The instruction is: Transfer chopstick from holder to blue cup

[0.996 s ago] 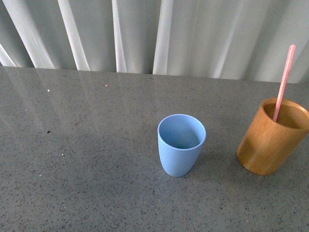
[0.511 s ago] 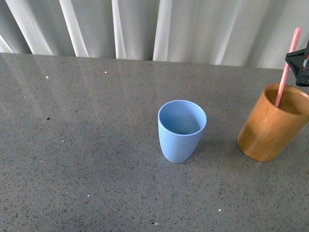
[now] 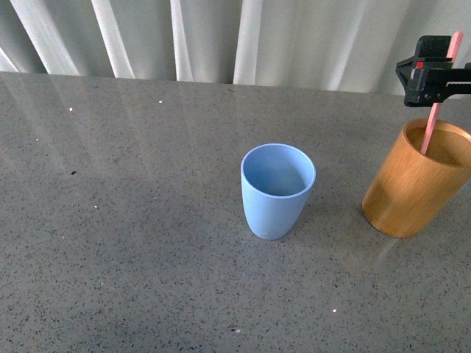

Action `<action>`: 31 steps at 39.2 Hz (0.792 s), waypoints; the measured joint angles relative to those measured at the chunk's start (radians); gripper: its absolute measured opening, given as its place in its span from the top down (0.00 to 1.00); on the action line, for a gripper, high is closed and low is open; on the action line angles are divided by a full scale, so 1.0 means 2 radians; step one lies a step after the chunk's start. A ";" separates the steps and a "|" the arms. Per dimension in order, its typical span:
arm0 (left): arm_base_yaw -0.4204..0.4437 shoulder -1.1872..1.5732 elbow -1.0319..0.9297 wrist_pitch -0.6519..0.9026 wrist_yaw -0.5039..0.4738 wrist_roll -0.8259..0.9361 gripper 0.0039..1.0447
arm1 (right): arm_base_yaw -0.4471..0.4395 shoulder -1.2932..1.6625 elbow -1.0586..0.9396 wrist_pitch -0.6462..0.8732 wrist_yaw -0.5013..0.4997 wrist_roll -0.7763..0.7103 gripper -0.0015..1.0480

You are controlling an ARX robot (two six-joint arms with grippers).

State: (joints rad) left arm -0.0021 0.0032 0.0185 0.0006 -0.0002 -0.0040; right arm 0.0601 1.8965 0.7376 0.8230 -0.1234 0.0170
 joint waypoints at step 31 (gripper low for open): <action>0.000 0.000 0.000 0.000 0.000 0.000 0.06 | 0.039 -0.009 -0.006 0.014 0.018 0.004 0.99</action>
State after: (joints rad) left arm -0.0021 0.0032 0.0185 0.0006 -0.0002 -0.0040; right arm 0.1375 1.8782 0.7265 0.8513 -0.0875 0.0246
